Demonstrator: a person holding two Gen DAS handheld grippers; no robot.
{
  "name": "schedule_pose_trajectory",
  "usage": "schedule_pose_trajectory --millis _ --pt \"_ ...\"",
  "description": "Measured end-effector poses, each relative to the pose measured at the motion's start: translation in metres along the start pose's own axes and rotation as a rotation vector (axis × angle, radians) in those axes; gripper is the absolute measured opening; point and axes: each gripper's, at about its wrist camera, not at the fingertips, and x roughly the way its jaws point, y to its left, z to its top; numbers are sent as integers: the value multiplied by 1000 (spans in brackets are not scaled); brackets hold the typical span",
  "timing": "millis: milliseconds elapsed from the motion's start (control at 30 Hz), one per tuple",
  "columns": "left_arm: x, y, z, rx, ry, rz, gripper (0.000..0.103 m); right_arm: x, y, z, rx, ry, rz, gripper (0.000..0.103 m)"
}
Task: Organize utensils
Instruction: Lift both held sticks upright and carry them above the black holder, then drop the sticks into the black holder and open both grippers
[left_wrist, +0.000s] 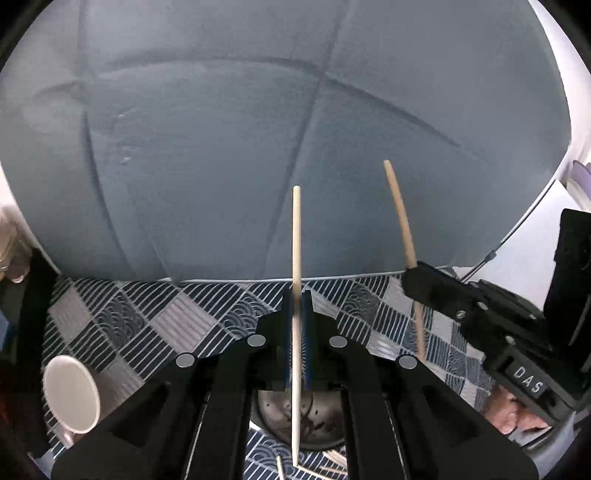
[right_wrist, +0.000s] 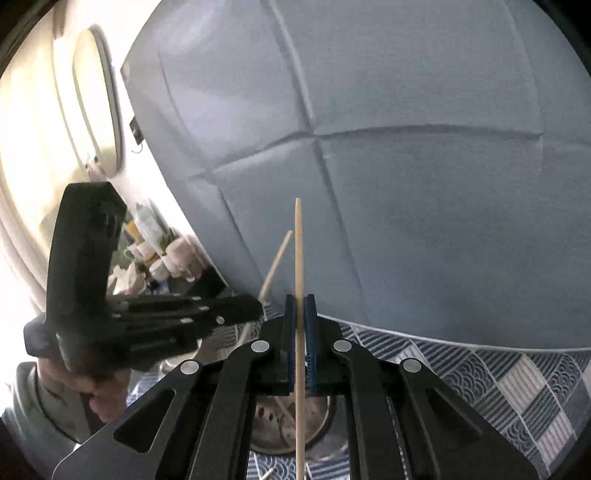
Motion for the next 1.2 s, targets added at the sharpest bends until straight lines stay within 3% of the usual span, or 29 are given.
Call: schedule_pose_trajectory --millis 433,900,1200 --pt "18 2 3 -19 -87 -57 5 35 -8 -5 84 -118 71 5" --pt "7 4 -41 -16 -146 -117 5 43 -2 -42 50 -39 50 8" --pt "-13 4 -53 16 -146 -62 5 23 2 -46 45 -49 -5 12"
